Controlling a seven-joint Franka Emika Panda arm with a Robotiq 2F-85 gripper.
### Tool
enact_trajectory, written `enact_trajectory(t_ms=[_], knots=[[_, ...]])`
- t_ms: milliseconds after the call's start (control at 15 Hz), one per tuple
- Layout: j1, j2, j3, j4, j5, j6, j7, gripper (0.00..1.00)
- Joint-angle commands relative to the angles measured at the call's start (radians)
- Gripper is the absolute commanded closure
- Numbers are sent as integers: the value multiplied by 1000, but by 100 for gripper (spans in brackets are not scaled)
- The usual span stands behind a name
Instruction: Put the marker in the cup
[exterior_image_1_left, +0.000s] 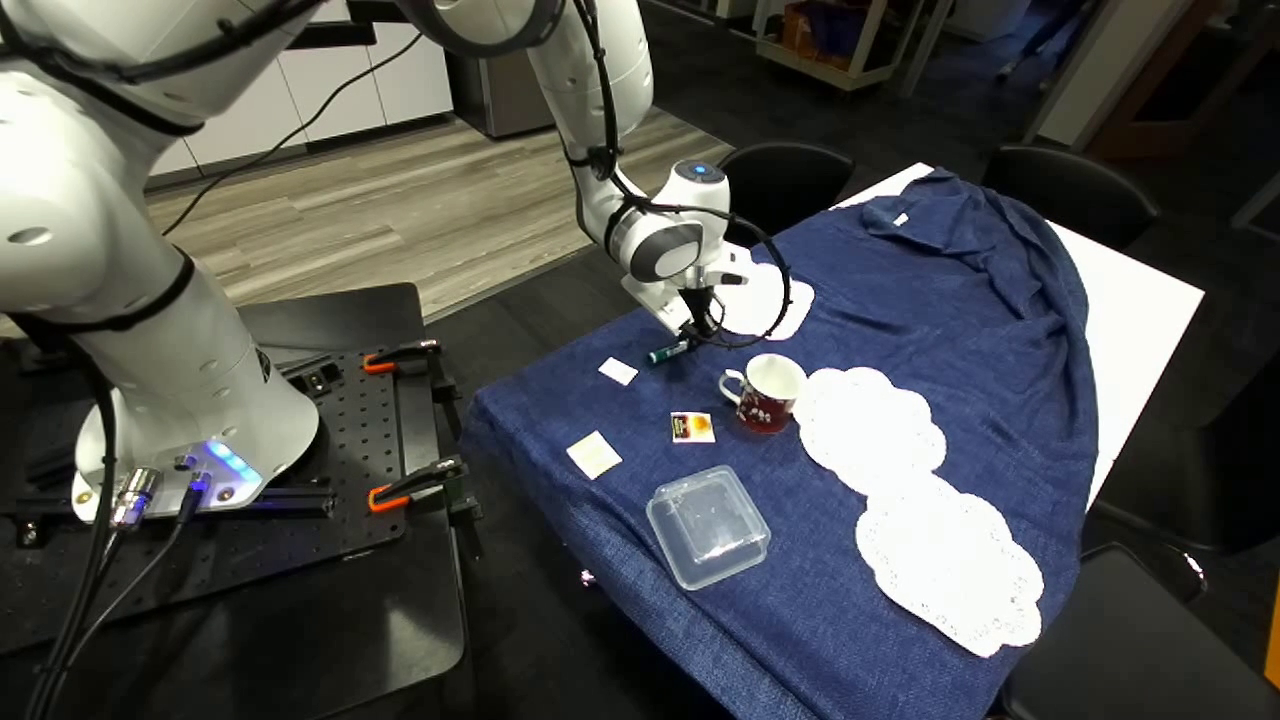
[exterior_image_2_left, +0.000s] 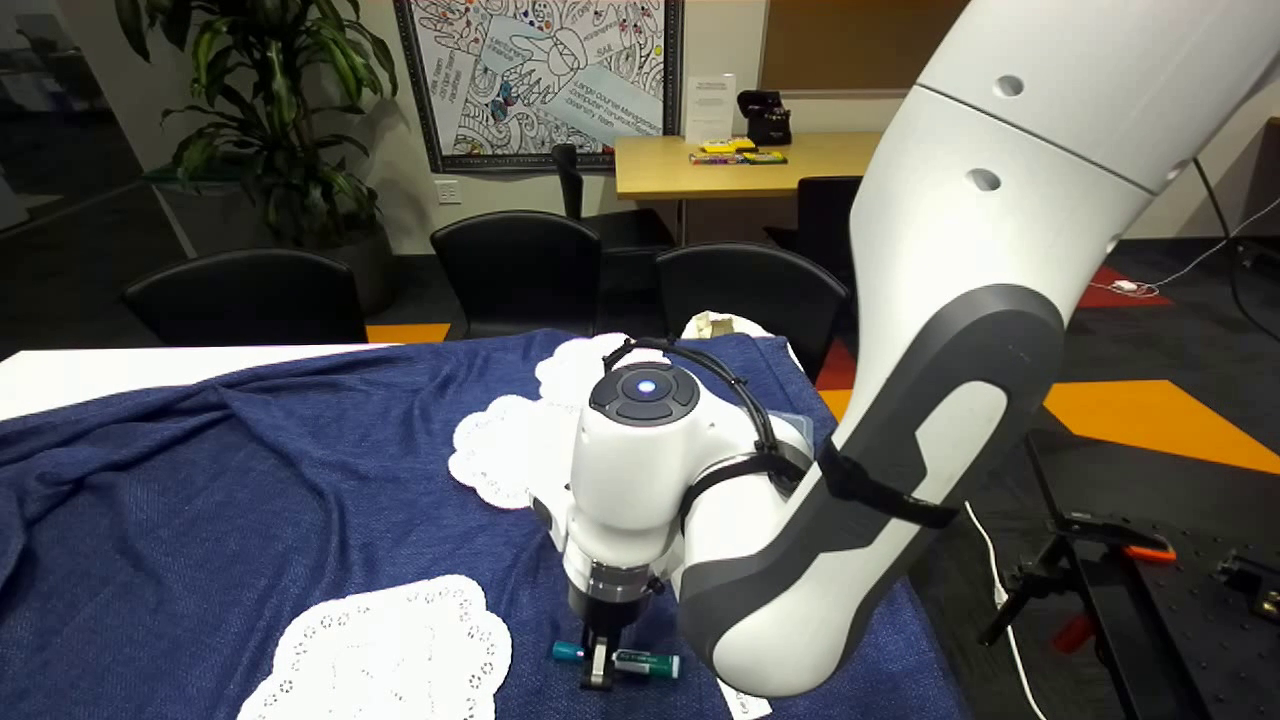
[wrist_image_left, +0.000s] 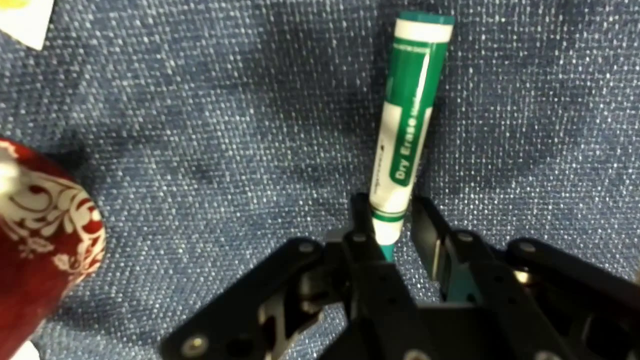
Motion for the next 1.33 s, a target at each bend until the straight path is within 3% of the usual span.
enact_trajectory(t_ms=[0,467,1267], knots=[[42,-18,-37,3,16,-18,43,99],[75,-143,-90,-95,16,-27,100,95],[17,-430,-96,-331,24,-23,100,95]])
